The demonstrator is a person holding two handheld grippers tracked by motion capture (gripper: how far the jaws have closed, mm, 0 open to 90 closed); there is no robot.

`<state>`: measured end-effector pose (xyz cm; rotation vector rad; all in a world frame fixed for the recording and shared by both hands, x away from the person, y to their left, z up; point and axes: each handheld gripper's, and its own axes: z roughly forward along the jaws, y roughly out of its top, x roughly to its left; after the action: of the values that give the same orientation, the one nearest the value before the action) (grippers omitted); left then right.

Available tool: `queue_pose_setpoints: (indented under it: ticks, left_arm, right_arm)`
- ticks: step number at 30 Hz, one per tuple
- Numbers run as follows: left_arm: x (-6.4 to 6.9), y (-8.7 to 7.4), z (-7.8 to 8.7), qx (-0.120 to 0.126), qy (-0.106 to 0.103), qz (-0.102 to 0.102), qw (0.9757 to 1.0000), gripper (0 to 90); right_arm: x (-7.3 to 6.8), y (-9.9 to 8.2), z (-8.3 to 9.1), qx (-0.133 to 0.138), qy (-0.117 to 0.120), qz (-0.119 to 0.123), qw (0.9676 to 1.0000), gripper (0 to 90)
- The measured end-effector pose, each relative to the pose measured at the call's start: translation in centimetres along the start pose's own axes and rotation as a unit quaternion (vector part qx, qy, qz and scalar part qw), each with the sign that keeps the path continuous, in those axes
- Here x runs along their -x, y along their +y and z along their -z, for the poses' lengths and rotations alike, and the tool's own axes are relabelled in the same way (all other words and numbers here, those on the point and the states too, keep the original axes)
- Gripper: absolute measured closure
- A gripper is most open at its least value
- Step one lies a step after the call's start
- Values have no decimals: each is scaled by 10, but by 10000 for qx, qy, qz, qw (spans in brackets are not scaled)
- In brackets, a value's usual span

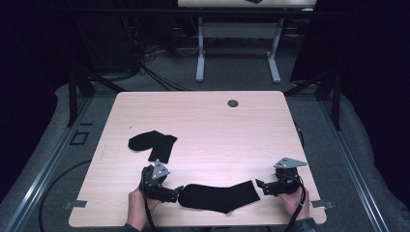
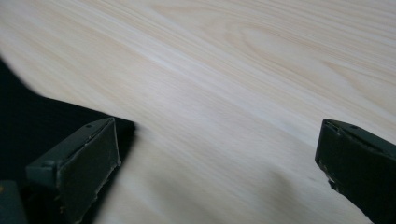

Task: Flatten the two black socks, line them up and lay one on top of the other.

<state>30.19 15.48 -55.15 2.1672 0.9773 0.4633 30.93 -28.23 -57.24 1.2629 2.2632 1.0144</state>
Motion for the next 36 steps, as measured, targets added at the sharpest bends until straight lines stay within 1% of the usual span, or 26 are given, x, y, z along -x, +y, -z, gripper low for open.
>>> queue_pose_setpoints:
  ticks: [1,2,3,5,8,9,10,11,13,14,15,17,18,19,20,21,22,23,26,27,28,29,30,32,33,36]
  left_arm:
    - [0,0,0,0,0,0,10000,20]
    - [-8,3,3,6,84,34,10000,23]
    - [-8,3,3,6,84,34,10000,32]
    - [-20,8,4,-12,107,99,9999,44]
    - [-35,14,4,-31,155,154,9998,55]
    - [-43,17,3,-20,198,192,9996,55]
    - [-43,17,3,-20,198,192,9996,57]
    - [-49,20,1,-46,218,204,9995,57]
    - [-59,23,-2,-83,236,256,9994,55]
    - [-69,26,-7,-77,226,327,9992,55]
    - [-69,26,-7,-77,226,327,9992,51]
    - [-82,31,-15,-175,257,428,9986,36]
    - [-92,35,-21,-152,288,476,9983,37]
    - [-92,35,-21,-152,288,476,9983,40]
    - [-98,37,-25,-181,260,512,9982,40]
    - [-102,39,-29,-153,292,537,9980,43]
    - [-108,42,-32,-216,308,561,9977,54]
    - [-118,46,-38,-252,286,646,9972,83]
    - [-126,50,-44,-304,309,704,9966,151]
    - [-133,53,-52,-457,329,720,9958,155]
    - [-133,53,-52,-457,329,720,9958,166]
    - [-138,53,-59,-582,281,865,9942,166]
    - [-140,53,-61,-599,265,928,9935,190]
    - [-140,52,-69,-714,385,867,9929,221]
    - [-140,51,-74,-815,297,901,9921,244]
    - [-139,50,-79,-933,294,849,9916,269]
  right_arm:
    - [4,-1,-1,-54,-49,33,10000,0]
    - [6,-2,-2,-61,-85,11,9999,0]
    - [6,-2,-2,-61,-85,11,9999,0]
    - [11,-4,-4,-136,-157,30,9998,0]
    - [17,-11,-10,-235,-154,5,9996,0]
    - [16,-11,-11,-283,-230,52,9993,0]
    - [16,-11,-11,-283,-230,52,9993,0]
    - [16,-11,-11,-215,-239,83,9994,0]
    - [16,-12,-11,-185,-234,109,9995,0]
    - [16,-12,-12,-180,-209,67,9996,0]
    - [16,-12,-12,-180,-209,67,9996,0]
    - [17,-12,-11,-224,-204,79,9995,0]
    - [17,-12,-11,-211,-204,65,9995,0]
    - [17,-12,-11,-196,-196,51,9996,0]
    - [17,-12,-11,-196,-196,51,9996,0]
    - [17,-12,-11,-212,-218,65,9995,0]
    - [17,-12,-11,-216,-223,62,9995,0]
    - [17,-12,-11,-217,-222,64,9995,0]
    - [17,-12,-11,-214,-223,63,9995,0]
    - [17,-12,-11,-218,-225,63,9995,0]
    - [17,-12,-11,-218,-225,63,9995,0]
    - [17,-12,-11,-214,-225,59,9995,0]
    - [16,-13,-11,-208,-230,31,9995,0]
    - [17,-13,-11,-191,-233,5,9995,0]
    - [16,-13,-11,-190,-265,-14,9995,0]
    - [16,-13,-11,-177,-268,-23,9995,0]
